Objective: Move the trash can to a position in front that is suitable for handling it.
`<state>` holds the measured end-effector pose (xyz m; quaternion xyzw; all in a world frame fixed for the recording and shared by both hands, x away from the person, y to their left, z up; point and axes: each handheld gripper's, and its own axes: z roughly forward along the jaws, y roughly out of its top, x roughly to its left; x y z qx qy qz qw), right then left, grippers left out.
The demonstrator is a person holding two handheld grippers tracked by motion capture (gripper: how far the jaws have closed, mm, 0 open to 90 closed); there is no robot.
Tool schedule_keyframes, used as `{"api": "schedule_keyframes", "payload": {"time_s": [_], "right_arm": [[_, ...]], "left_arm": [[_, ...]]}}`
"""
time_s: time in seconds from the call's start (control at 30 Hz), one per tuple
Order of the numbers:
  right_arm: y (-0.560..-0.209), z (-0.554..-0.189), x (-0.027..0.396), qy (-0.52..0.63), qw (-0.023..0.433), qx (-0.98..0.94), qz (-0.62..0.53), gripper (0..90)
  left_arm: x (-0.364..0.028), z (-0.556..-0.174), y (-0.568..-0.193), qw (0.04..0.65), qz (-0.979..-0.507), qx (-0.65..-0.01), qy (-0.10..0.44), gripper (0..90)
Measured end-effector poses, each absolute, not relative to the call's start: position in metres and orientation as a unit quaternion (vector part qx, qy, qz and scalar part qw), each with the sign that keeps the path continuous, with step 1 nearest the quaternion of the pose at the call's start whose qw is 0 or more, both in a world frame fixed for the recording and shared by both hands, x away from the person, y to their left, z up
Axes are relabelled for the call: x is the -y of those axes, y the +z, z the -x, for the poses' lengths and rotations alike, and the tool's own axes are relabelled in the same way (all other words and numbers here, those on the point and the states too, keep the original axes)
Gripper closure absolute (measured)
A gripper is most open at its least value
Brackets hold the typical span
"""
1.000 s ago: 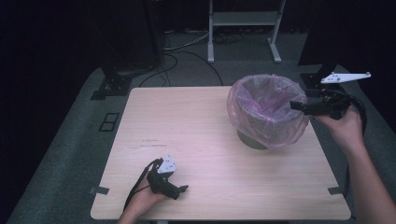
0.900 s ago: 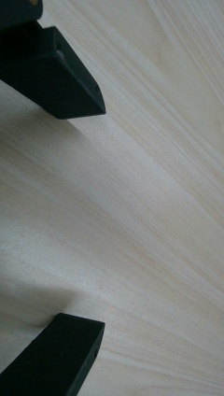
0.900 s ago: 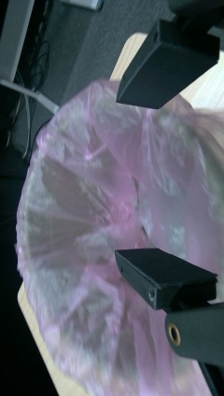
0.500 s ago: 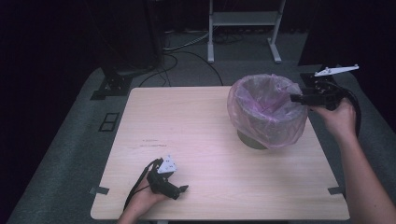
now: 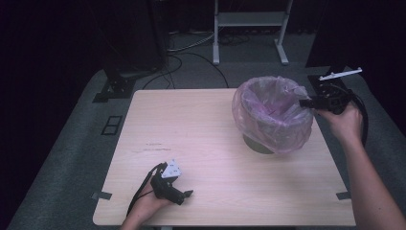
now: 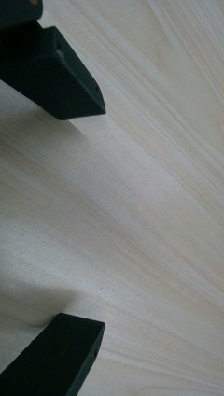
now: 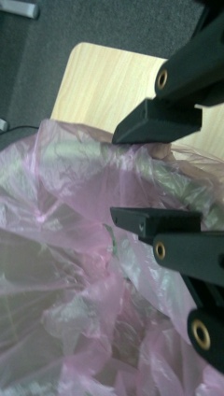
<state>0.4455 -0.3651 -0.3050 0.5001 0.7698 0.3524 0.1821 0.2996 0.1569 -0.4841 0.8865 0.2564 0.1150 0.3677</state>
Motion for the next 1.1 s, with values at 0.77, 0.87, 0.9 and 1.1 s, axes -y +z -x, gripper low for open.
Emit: {"api": "schedule_keyframes", "payload": {"time_s": [0.77, 0.87, 0.9, 1.1], "right_arm": [[-0.301, -0.434, 0.310, 0.359, 0.123, -0.836, -0.396, 79.5], [-0.301, -0.430, 0.302, 0.360, 0.119, -0.841, -0.385, 79.6], [-0.301, -0.429, 0.299, 0.360, 0.119, -0.843, -0.381, 79.5], [-0.300, -0.419, 0.282, 0.359, 0.112, -0.856, -0.354, 79.5]], "left_arm": [[-0.157, -0.299, -0.484, 0.369, -0.886, -0.257, 0.114, 0.0], [-0.157, -0.299, -0.484, 0.369, -0.886, -0.258, 0.114, 0.0], [-0.157, -0.299, -0.484, 0.369, -0.885, -0.258, 0.114, 0.0], [-0.157, -0.299, -0.484, 0.369, -0.886, -0.258, 0.114, 0.0]]}}
